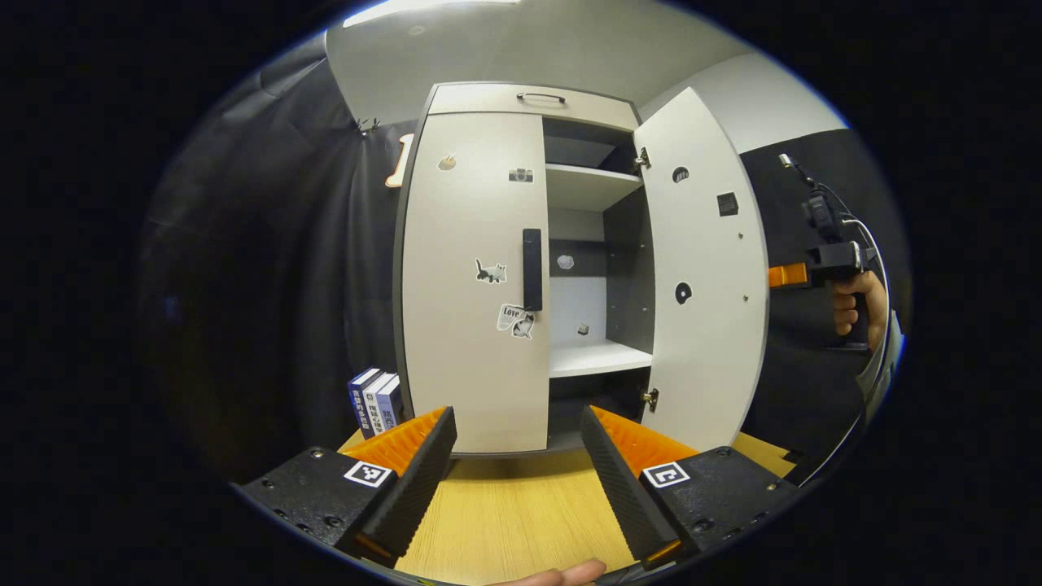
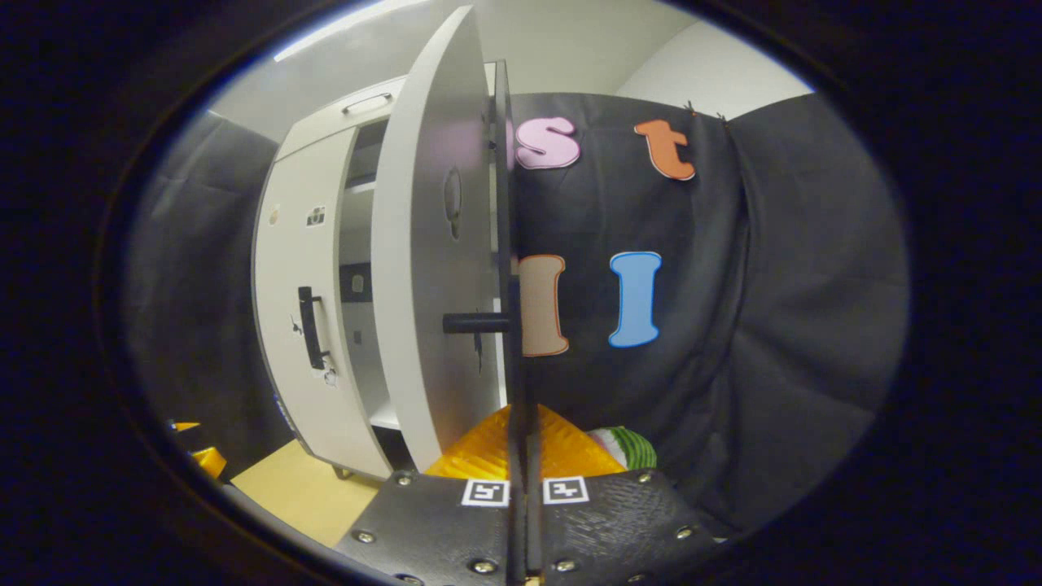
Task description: Open the right door of the double-door shoe cabinet with the right hand, and open the left door with the left hand.
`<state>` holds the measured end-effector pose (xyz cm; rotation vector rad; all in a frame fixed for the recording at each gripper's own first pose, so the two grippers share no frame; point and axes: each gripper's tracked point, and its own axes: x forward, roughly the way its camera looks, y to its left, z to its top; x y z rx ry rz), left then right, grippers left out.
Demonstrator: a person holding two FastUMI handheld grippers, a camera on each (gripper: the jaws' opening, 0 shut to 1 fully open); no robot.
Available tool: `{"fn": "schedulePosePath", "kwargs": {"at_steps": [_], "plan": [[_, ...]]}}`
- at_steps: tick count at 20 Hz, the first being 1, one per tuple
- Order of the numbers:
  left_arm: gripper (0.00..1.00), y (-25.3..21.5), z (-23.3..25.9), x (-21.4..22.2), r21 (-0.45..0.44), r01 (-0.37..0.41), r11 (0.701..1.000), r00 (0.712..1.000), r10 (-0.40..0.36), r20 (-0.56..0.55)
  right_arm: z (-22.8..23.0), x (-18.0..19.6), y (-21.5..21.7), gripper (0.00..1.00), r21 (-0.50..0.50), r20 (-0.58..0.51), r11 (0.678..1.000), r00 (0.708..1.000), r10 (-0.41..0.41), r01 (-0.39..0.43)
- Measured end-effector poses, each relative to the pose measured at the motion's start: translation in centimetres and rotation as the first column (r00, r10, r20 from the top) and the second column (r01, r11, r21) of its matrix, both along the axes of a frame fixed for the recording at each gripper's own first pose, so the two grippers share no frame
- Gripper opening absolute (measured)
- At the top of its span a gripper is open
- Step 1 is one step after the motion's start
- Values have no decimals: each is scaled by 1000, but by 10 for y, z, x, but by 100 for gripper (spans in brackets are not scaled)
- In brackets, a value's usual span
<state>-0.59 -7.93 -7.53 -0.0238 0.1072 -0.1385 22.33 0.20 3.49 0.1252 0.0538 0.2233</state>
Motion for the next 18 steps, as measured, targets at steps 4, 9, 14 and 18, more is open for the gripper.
{"fn": "schedulePosePath", "kwargs": {"at_steps": [4, 9, 14, 18], "plan": [[96, 4, -7, 4, 3, -15, 1000, 1000, 15, -20, 1, -2, -3, 1, -67, 36, 997, 999, -24, 26], [92, 11, -10, 10, -2, -37, 999, 999, 37, -22, -3, -3, -3, 1, -56, 31, 998, 999, -28, 30], [96, 16, -4, 38, 3, -47, 999, 999, 47, 1, -9, -22, -7, 1, -2, 79, 1000, 997, -18, 18], [96, 12, 12, 69, -80, -20, 997, 1000, 21, 12, -15, -50, -27, 39, -27, 145, 992, 982, -121, 126]]}}
